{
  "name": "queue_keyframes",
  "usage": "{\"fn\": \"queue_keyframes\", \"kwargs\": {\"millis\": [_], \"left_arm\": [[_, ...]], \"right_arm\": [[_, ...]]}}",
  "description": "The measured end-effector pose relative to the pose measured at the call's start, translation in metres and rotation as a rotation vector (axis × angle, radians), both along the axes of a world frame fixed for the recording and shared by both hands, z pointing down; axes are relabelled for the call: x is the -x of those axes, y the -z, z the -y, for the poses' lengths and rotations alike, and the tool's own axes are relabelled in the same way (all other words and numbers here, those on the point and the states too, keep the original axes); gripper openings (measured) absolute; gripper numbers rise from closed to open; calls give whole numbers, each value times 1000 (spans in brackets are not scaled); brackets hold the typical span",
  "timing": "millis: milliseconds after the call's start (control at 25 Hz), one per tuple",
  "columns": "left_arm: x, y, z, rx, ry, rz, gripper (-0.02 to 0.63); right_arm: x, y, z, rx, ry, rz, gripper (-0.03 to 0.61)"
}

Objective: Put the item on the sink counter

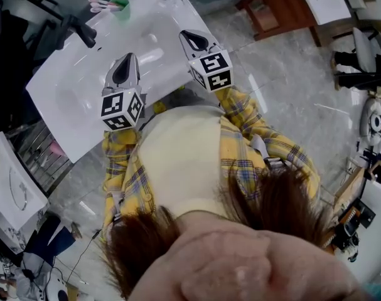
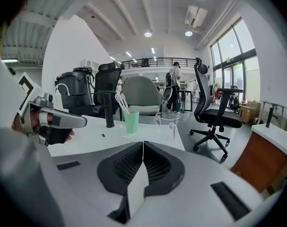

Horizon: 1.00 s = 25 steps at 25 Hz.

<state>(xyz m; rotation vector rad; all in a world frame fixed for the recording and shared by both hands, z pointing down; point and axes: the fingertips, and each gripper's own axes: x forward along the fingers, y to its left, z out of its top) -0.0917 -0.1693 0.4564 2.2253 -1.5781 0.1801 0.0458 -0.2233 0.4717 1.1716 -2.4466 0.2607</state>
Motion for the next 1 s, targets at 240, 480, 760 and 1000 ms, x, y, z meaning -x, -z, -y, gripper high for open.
{"fn": "queue_keyframes", "kwargs": {"millis": [240,480,760,1000], "left_arm": [[-5,0,-6,2,-3,6,6],[-7,1,-7,-1,-3,9,6],[-9,1,-6,-3,-5,12,6],[-11,2,-6,-2,-8,13,6]], "right_arm": [[-1,-1,-13,27,8,9,12],[-2,-1,-19,49,5,28,12],[-3,3,-21,36,6,30,12],[-3,7,-20,32,10,32,12]]}}
